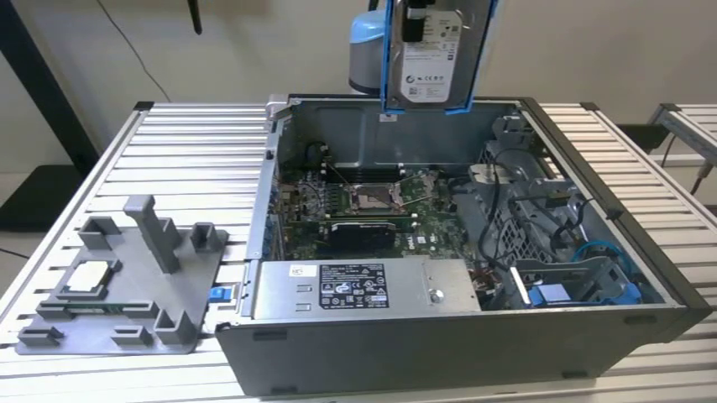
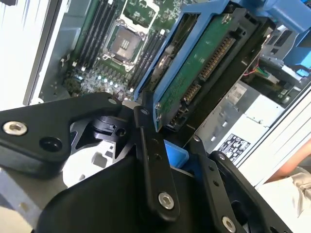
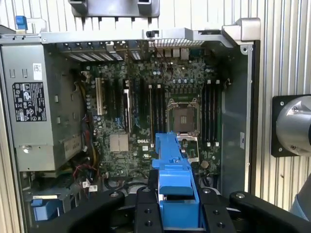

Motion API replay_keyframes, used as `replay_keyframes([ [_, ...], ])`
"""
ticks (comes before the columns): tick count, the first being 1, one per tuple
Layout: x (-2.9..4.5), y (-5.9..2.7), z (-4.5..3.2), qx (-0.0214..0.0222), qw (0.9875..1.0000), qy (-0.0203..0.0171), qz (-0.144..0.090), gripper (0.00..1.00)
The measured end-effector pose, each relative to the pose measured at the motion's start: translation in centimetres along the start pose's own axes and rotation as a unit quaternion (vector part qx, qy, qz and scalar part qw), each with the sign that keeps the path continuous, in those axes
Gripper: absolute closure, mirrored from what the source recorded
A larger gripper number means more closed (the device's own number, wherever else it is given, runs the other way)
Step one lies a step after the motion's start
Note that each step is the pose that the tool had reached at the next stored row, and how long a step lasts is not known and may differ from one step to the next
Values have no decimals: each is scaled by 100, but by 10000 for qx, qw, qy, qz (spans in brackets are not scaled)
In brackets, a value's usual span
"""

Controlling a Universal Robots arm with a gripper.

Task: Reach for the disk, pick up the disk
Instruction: 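Pick up the disk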

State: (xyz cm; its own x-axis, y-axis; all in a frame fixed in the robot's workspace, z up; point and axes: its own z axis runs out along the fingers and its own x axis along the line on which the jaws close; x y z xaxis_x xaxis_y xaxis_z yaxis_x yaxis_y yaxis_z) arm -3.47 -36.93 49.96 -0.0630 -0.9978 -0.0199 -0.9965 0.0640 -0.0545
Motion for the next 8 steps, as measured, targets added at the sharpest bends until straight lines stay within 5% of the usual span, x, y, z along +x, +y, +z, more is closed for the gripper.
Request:
replay_keyframes([
  [8, -12, -191, 11, 0, 10000, -1, -3, 100],
])
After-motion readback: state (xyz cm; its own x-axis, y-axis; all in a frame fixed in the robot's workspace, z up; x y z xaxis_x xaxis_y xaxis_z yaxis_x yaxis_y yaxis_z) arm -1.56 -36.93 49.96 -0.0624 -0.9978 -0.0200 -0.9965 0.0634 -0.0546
